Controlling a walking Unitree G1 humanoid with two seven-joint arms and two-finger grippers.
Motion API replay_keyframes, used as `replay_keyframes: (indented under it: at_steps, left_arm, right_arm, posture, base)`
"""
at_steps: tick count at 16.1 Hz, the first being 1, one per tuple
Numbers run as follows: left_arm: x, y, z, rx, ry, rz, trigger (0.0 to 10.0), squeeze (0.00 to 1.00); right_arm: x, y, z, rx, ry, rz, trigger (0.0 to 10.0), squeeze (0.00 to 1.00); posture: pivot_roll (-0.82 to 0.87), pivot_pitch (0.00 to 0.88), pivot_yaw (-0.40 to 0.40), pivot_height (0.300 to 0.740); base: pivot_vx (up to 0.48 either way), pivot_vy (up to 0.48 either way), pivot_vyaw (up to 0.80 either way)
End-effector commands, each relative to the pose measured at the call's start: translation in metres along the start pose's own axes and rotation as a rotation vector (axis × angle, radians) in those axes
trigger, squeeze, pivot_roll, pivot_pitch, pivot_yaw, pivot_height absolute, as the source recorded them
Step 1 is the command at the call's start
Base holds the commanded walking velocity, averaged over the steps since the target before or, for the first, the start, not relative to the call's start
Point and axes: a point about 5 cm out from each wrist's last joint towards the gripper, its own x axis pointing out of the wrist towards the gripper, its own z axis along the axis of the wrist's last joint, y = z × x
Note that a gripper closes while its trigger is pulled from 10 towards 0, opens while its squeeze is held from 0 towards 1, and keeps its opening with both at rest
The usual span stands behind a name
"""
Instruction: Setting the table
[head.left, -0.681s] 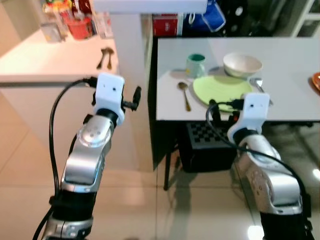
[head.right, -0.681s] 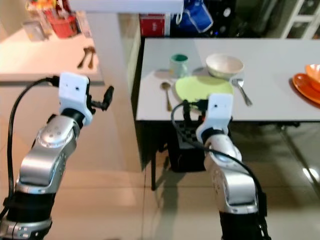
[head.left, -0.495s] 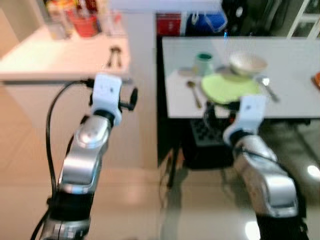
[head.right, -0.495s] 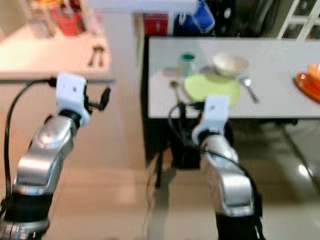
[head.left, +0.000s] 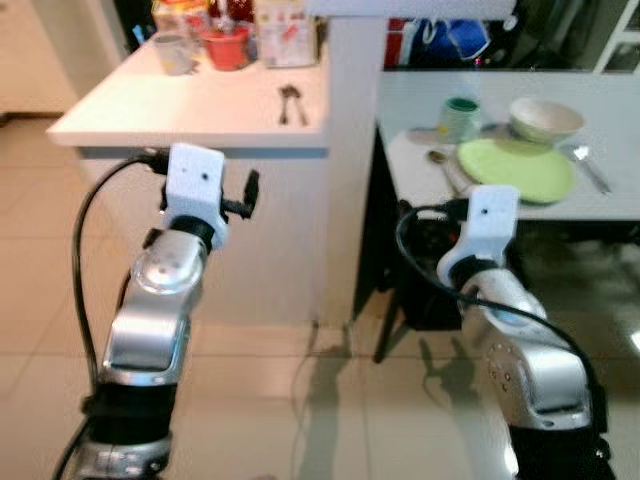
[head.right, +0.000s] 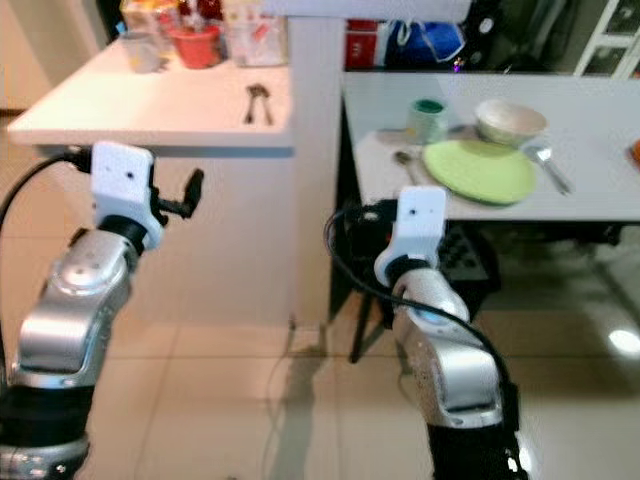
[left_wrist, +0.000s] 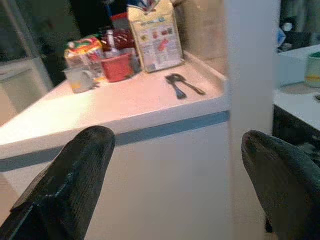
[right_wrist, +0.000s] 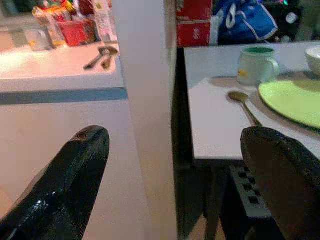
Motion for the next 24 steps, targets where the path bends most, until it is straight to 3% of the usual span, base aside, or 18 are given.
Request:
replay_keyframes:
  at_steps: [1, 5, 7, 10, 24]
  left_arm:
    - [-0.001, 0.001, 0.002, 0.014, 0.000, 0.003, 10.0, 0.00]
    - [-0.001, -0.002, 0.004, 0.010, -0.007, -0.004, 10.0, 0.00]
    - [0.002, 0.000, 0.006, -0.035, -0.021, 0.011, 10.0, 0.00]
    - [0.002, 0.002, 0.007, -0.052, -0.018, 0.028, 10.0, 0.00]
    - [0.001, 0.008, 0.006, -0.064, -0.015, 0.052, 10.0, 0.00]
  right_arm:
    - [0.001, 0.002, 0.004, -0.004, -0.006, 0.011, 10.0, 0.00]
    - [-0.001, 0.001, 0.006, 0.002, -0.019, 0.002, 10.0, 0.00]
    - [0.002, 0.003, 0.006, -0.004, -0.021, 0.015, 10.0, 0.00]
    - [0.001, 0.005, 0.009, 0.001, -0.036, 0.022, 10.0, 0.00]
    - [0.005, 0.014, 0.014, -0.053, -0.053, 0.090, 10.0, 0.00]
  posture:
    - [0.02, 0.000, 0.013, 0.740]
    - [0.01, 0.000, 0.020, 0.740]
    - [0.00, 0.000, 0.029, 0.740]
    - [0.01, 0.000, 0.026, 0.740]
    - [0.01, 0.000, 0.013, 0.740]
  base:
    - [0.000, 0.394, 0.00]
    - [0.000, 0.395, 0.00]
    - [0.000, 0.409, 0.00]
    - [0.000, 0.000, 0.00]
    - [0.374, 0.000, 0.00]
